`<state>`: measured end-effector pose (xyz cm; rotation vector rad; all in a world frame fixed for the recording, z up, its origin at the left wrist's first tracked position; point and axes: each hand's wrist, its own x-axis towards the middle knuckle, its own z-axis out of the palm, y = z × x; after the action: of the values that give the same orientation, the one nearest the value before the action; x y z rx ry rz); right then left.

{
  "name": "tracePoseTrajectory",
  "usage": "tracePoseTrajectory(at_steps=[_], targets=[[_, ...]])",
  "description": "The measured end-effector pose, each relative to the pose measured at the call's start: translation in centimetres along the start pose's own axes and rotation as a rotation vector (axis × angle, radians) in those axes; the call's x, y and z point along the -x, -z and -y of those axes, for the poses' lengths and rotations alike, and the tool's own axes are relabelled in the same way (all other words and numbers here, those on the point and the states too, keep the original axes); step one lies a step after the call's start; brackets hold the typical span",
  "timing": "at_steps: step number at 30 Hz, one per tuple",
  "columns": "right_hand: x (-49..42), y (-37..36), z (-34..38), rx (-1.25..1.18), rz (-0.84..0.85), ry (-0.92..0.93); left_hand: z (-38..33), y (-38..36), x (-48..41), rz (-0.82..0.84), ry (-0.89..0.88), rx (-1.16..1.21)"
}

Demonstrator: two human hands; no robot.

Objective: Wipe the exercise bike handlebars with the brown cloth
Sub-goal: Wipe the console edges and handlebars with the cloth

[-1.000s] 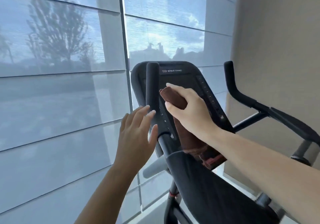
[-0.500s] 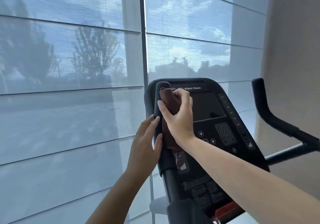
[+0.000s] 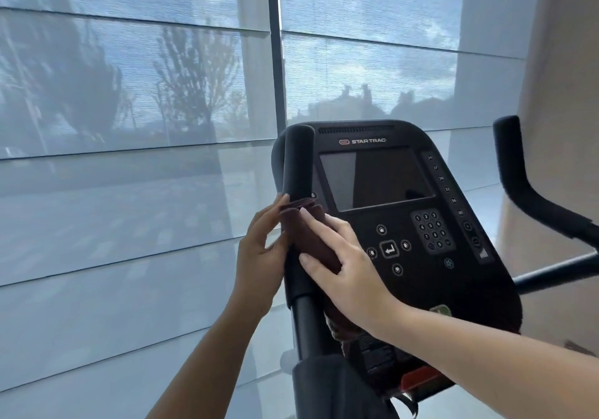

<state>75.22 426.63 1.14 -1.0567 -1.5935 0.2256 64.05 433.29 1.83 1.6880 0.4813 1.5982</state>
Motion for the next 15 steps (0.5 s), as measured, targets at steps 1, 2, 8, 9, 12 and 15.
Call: tracePoseTrajectory(at_steps=[1, 2, 8, 9, 12, 15], targets=[[0.6, 0.2, 0.1, -0.027, 0.022, -0.028, 0.0, 0.0, 0.0, 0.0, 0.006, 0.009], [1.1, 0.5, 0.2, -0.052, 0.039, -0.053, 0.0, -0.2, 0.2, 0.002, 0.013, 0.015], [1.5, 1.4, 0.6, -0.074, 0.006, 0.004, 0.4, -0.3, 0.7, -0.014, 0.048, 0.05], [0.6, 1.6, 0.6, -0.075, -0.067, 0.046, 0.5, -0.3, 0.7, -0.002, 0.05, 0.049], [-4.1, 2.4, 0.8, -0.056, -0.336, 0.155, 0.6, -0.2, 0.8, -0.01, 0.059, 0.045], [-7.9, 2.1, 0.8, -0.072, -0.342, 0.166, 0.5, -0.3, 0.9, -0.015, 0.055, 0.018]])
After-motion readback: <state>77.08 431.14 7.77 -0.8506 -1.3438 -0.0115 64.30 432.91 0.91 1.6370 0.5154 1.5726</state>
